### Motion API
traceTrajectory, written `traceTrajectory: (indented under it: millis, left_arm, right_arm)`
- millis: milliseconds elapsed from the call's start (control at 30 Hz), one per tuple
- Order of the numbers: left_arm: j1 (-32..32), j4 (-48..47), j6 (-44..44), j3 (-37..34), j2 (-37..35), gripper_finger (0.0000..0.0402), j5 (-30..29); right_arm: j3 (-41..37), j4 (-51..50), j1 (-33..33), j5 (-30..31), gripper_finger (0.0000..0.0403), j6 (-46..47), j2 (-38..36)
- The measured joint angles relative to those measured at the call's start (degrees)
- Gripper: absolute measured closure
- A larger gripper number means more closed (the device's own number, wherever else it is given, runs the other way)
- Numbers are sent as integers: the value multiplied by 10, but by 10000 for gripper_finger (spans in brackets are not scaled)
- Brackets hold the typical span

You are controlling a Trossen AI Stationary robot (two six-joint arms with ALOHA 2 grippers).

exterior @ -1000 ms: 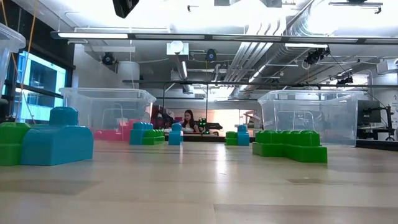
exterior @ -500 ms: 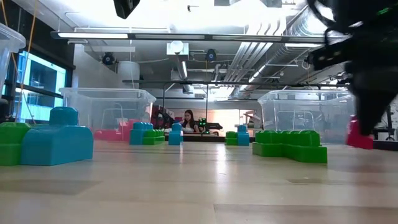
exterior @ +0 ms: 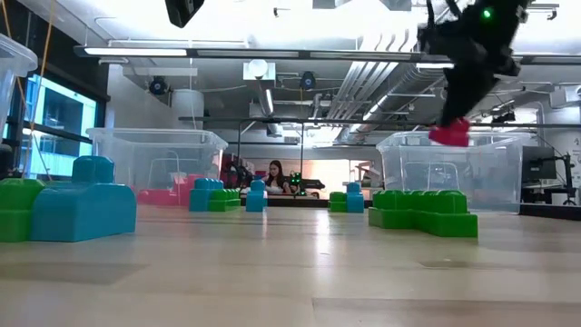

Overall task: Sort blocks
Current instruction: Put the red game piece into the top left transparent bin

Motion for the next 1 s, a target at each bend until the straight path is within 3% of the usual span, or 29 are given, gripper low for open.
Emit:
traceTrajectory:
  millis: [167,333,533,800,1000]
  left_arm:
    - [0,0,8,0,0,401,0]
    - [0,-12,62,0,0,401,-1]
    - [1,-59,110,0,-28,388,-43]
    - [1,-70,301,0,-111,273,-78]
    - [2,15,492,1,-116,168,-123]
  right_arm:
    - [0,190,-29,-19,403,-98,-37]
    - [0,420,-37,-88,403,-195,-11]
    - [0,597,-37,-156,403,-246,2]
    - [0,726,-36,-179,403,-262,2]
    - [0,791,-31,-200,403,-259,3]
